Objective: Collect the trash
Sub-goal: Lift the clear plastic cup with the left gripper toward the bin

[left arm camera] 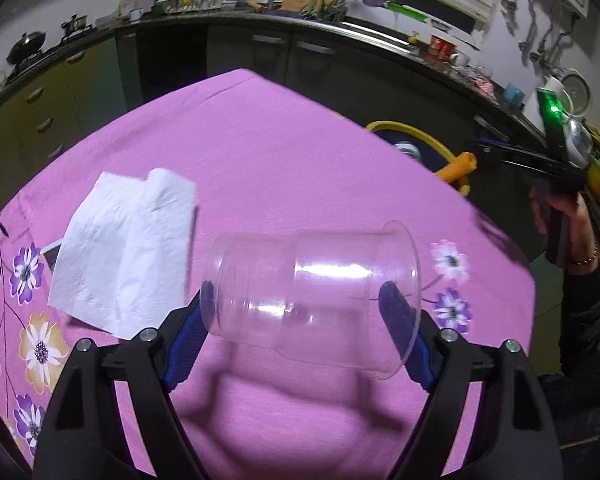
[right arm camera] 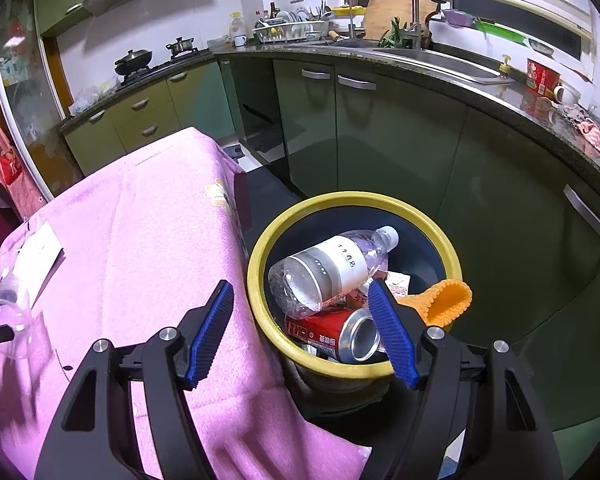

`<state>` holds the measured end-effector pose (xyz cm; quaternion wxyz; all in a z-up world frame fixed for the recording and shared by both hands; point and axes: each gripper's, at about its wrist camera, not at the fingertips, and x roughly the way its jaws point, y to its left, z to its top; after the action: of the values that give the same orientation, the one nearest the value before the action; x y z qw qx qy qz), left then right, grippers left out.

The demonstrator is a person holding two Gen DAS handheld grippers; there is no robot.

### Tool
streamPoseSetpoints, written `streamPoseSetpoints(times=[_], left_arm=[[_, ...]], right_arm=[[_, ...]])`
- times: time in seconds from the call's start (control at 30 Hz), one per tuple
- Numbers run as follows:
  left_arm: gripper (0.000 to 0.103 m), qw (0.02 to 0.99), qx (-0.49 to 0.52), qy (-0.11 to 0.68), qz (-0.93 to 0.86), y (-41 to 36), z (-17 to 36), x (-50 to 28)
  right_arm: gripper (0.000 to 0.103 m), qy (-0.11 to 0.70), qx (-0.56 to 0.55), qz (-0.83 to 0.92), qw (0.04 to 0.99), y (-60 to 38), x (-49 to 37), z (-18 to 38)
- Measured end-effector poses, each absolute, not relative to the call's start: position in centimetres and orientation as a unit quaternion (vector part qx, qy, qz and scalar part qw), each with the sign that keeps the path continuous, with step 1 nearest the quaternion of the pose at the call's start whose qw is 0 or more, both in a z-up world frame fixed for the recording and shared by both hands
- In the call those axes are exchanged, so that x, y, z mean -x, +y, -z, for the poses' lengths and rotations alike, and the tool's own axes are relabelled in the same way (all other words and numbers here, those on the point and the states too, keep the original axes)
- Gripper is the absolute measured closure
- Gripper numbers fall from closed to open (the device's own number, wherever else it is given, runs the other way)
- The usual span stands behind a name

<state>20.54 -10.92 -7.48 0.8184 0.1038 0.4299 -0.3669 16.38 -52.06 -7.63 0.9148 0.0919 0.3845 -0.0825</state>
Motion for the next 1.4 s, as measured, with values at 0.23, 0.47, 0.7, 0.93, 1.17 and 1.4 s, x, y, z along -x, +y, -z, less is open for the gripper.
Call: streamPoseSetpoints(times=[0.23,0.47,0.7,0.93,1.17,1.4], left_arm=[[0.025,0.804,-0.125,0.412,0.409,-15.6,4.9,-18.3],[0.025,0.782,-0.134,0.393,0.464,-23.8,2.4,-18.4],[0.026,0.762,-0.147,0.38,0.503,-32.5,2.0,-20.5],[0.024,0.762,-0.155,0.417,0.471,-32.1,2.5,-20.6],[0.011,0.767,-0.106,0.525,0.355,-29.8,5.7,-22.7],[0.01,0.775,-0.082,0.543,0.314,-29.6,5.9,-21.2]], right_arm=[[0.034,0.37,-0.098,0.095,0.919,-53.1,-14.7,6.7],[0.034,0.357,-0.115,0.137,0.917,-56.6,-12.1,6.3],[0.034,0.355,-0.151,0.164,0.908,-60.7,-9.5,7.3],[0.034,0.358,-0.176,0.145,0.905,-62.5,-9.2,8.3],[0.034,0.356,-0.187,0.126,0.907,-61.9,-10.0,9.0],[0.034,0.352,-0.185,0.126,0.909,-61.4,-9.3,8.5]])
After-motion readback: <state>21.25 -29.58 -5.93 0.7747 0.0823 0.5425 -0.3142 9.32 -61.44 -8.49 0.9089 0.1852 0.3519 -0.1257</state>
